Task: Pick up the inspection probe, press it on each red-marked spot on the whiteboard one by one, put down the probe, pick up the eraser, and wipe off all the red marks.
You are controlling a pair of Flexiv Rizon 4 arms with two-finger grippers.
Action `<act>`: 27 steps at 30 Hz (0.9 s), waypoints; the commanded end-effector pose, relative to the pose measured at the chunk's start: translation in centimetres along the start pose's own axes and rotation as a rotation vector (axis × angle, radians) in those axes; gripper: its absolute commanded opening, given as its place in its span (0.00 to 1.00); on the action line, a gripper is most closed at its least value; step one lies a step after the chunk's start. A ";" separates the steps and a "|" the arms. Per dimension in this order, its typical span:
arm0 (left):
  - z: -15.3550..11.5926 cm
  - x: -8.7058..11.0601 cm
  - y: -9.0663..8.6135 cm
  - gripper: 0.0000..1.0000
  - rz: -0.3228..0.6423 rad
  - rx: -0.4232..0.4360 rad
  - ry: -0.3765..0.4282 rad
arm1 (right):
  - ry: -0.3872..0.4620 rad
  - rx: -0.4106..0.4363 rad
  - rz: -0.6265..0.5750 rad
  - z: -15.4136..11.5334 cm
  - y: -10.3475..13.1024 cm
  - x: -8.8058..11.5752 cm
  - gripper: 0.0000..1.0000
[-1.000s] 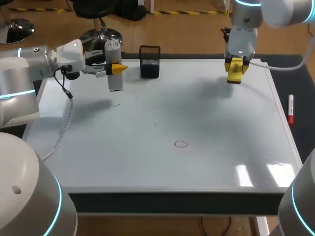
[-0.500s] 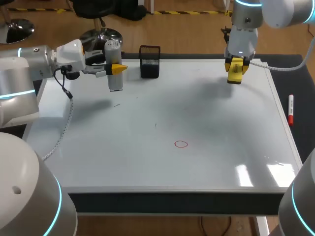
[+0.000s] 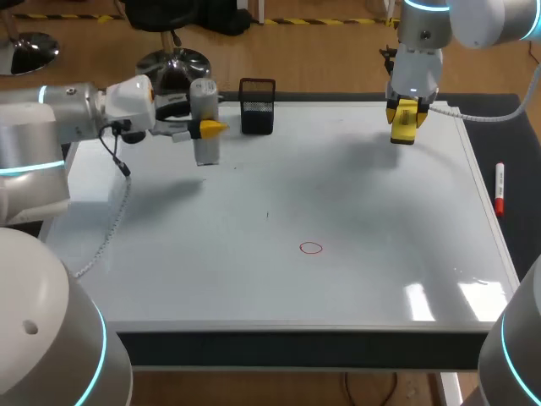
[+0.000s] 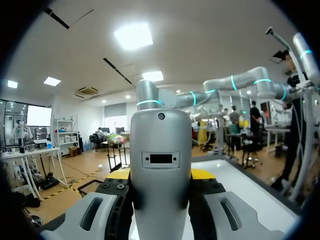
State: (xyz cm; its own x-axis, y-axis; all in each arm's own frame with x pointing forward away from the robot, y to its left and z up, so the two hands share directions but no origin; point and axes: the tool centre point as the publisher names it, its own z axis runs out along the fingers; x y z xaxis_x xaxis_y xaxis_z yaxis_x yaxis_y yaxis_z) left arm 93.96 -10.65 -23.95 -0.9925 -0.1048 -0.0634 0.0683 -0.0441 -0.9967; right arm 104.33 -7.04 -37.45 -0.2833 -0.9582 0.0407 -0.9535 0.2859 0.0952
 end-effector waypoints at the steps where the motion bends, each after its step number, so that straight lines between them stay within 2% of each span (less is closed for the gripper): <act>1: 2.1 1.9 0.3 0.00 0.009 0.006 0.001 | 0.004 0.001 -0.002 -0.2 0.0 0.1 0.00; 16: 11.1 9.6 0.1 0.00 0.053 0.055 0.179 | 0.004 0.001 -0.002 -0.2 0.0 0.1 0.00; 22: 13.5 12.7 0.6 0.00 0.045 0.091 0.243 | 0.004 0.001 -0.002 -0.2 0.0 0.1 0.00; 27: 14.5 14.4 1.2 0.00 0.026 0.101 0.271 | 0.004 0.001 -0.002 -0.2 0.0 0.1 0.00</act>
State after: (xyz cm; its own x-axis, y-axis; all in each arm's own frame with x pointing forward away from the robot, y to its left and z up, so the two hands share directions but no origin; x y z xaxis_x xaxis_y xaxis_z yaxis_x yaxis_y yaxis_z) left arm 81.17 -25.79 -24.75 -0.9807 0.1596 -0.1128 0.0917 -0.1337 -0.9868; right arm 104.32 -7.04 -37.45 -0.2833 -0.9582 0.0406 -0.9535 0.2859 0.0950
